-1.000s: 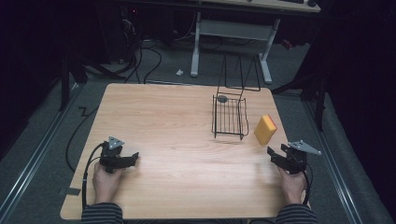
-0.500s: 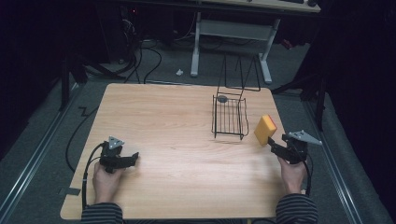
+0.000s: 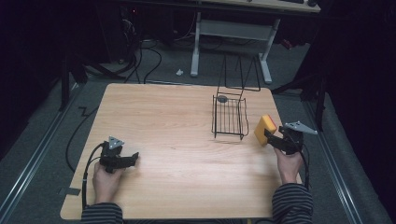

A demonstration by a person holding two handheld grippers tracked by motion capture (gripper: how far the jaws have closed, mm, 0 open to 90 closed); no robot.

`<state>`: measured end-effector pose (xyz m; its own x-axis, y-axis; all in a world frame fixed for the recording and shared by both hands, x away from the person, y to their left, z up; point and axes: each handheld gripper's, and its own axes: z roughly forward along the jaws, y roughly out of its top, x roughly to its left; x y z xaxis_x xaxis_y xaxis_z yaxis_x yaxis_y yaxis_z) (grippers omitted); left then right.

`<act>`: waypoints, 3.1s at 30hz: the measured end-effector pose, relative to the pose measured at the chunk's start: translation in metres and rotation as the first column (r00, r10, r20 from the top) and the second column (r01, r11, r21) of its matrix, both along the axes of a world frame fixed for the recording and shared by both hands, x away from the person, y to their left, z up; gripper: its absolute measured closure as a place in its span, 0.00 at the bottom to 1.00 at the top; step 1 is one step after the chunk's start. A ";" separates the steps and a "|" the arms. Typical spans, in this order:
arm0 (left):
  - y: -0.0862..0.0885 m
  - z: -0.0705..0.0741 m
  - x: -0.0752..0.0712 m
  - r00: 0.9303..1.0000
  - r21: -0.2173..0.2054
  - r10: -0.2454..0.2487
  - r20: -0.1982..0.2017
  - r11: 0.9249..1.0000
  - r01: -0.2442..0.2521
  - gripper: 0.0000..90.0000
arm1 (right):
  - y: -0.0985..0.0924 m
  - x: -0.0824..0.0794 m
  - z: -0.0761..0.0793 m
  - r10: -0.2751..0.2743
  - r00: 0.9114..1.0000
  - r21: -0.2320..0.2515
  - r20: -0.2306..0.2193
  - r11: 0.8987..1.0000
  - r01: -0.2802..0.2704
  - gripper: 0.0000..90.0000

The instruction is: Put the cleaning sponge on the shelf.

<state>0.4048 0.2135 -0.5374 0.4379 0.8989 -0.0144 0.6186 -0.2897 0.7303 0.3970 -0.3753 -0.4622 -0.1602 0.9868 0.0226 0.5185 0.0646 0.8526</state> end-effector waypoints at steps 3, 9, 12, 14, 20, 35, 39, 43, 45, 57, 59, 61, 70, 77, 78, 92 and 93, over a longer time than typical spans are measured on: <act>0.000 0.000 0.000 1.000 0.000 0.000 0.000 1.000 0.000 0.19 | 0.001 0.005 -0.002 -0.007 1.000 0.006 -0.004 1.000 0.007 0.36; 0.000 0.000 0.000 1.000 0.000 0.000 0.000 1.000 0.000 0.19 | 0.003 0.015 -0.009 -0.015 1.000 0.006 -0.022 1.000 0.015 0.37; 0.000 0.000 0.000 1.000 0.000 0.000 0.000 1.000 0.000 0.19 | 0.003 0.018 -0.012 -0.019 0.999 0.012 -0.026 1.000 0.020 0.37; 0.000 0.000 0.000 1.000 0.000 0.000 0.000 1.000 0.000 0.19 | 0.003 0.020 -0.015 -0.021 0.999 0.014 -0.033 1.000 0.022 0.38; 0.000 0.000 0.000 1.000 -0.001 0.000 0.000 1.000 0.000 0.19 | 0.003 0.024 -0.020 -0.022 0.999 0.016 -0.039 1.000 0.022 0.40; 0.000 0.000 0.000 1.000 0.000 0.000 0.000 1.000 0.000 0.19 | 0.002 0.031 -0.032 -0.032 0.997 0.038 -0.065 0.999 0.035 0.48; 0.000 0.000 0.000 1.000 -0.001 0.000 0.000 1.000 0.000 0.19 | 0.002 0.031 -0.035 -0.037 0.998 0.036 -0.058 0.999 0.039 0.55; 0.000 0.000 0.000 1.000 0.000 0.000 0.000 1.000 0.000 0.19 | 0.001 0.029 -0.038 -0.040 0.998 0.033 -0.055 0.999 0.042 0.61; 0.000 0.000 0.000 1.000 0.000 0.000 0.000 1.000 0.000 0.19 | -0.001 0.028 -0.039 -0.036 0.998 0.029 -0.047 0.999 0.037 0.64; 0.000 0.000 0.000 1.000 0.000 0.000 0.000 1.000 0.000 0.19 | 0.001 0.021 -0.032 -0.007 1.000 0.016 -0.022 1.000 0.007 0.68; 0.000 0.000 0.000 1.000 0.000 0.000 0.000 1.000 0.000 0.19 | 0.001 0.020 -0.030 0.004 1.000 0.019 -0.016 1.000 -0.004 0.68; 0.000 0.000 0.000 1.000 -0.001 0.000 0.001 1.000 0.000 0.19 | 0.001 0.018 -0.028 0.015 1.000 0.019 -0.017 1.000 -0.014 0.68; 0.000 0.000 0.000 1.000 -0.001 0.000 0.000 1.000 0.000 0.19 | 0.000 0.009 -0.018 0.036 0.999 0.028 -0.015 0.999 -0.036 0.68; 0.000 0.000 0.000 1.000 0.000 0.000 0.000 1.000 0.000 0.19 | -0.002 0.003 -0.011 0.061 0.998 0.056 0.017 0.996 -0.062 0.68; 0.000 0.000 0.000 1.000 -0.001 0.000 0.001 1.000 0.000 0.19 | -0.001 0.002 -0.009 0.063 0.998 0.060 0.017 0.996 -0.064 0.68; 0.000 0.000 0.000 1.000 -0.001 0.000 0.001 1.000 0.000 0.19 | 0.000 -0.008 0.003 0.094 0.995 0.064 0.041 0.993 -0.096 0.68; 0.000 0.000 0.000 1.000 -0.001 0.000 0.001 1.000 0.000 0.19 | 0.001 -0.009 0.004 0.093 0.995 0.070 0.039 0.993 -0.096 0.68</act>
<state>0.4048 0.2135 -0.5375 0.4382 0.8988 -0.0149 0.6180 -0.2891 0.7311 0.3883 -0.3739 -0.4578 -0.2550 0.9631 0.0858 0.4820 0.0497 0.8748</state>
